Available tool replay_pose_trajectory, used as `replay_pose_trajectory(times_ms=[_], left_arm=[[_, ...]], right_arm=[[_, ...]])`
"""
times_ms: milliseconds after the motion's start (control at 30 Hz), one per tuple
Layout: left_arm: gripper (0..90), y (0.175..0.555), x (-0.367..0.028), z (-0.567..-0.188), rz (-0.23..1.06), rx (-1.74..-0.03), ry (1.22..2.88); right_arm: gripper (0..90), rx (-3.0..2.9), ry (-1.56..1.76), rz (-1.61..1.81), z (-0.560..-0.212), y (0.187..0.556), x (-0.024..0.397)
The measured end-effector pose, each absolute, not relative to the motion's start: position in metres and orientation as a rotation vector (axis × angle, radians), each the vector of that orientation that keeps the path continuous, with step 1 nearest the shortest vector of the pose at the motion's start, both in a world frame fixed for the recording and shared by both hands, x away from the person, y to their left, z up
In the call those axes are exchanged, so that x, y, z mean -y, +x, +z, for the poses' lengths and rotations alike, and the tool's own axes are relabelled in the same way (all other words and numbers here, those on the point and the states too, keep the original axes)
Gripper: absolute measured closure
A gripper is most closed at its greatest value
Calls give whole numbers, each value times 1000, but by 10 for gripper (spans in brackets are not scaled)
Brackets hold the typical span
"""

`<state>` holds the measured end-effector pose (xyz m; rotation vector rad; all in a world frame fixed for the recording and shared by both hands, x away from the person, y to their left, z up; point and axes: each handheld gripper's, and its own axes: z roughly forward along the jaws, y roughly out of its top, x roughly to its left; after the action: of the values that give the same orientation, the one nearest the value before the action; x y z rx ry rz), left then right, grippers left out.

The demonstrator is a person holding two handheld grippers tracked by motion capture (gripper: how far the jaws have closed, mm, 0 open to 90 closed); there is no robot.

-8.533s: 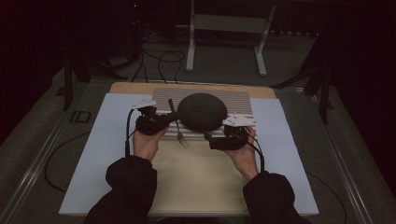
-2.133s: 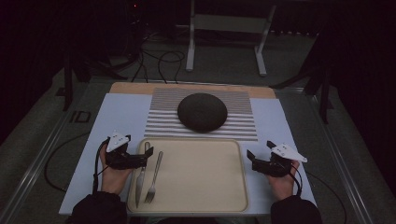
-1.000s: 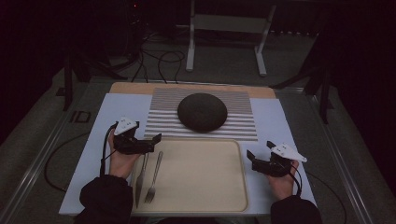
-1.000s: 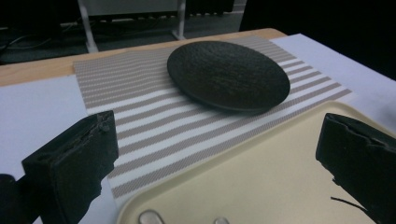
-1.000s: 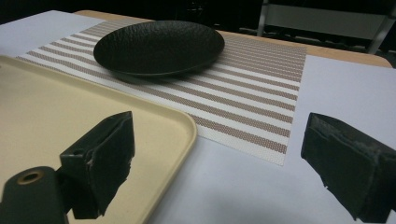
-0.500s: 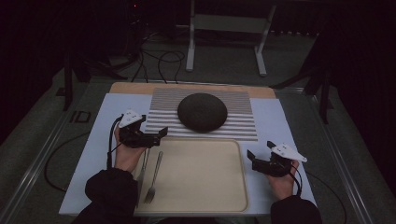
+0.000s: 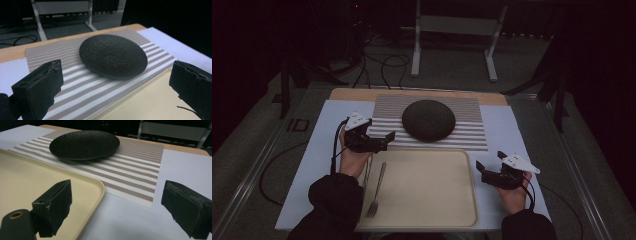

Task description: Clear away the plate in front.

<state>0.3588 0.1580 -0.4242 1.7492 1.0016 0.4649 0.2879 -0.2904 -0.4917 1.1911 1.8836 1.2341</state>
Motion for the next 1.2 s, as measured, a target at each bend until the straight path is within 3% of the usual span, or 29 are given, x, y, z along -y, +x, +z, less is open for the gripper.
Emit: replay_pose_trajectory(times_ms=[1200], left_arm=[[0, 408, -140, -430, 419, -1078, 1830]], right_arm=[[96, -1883, 1201, 1233, -493, 289, 291]])
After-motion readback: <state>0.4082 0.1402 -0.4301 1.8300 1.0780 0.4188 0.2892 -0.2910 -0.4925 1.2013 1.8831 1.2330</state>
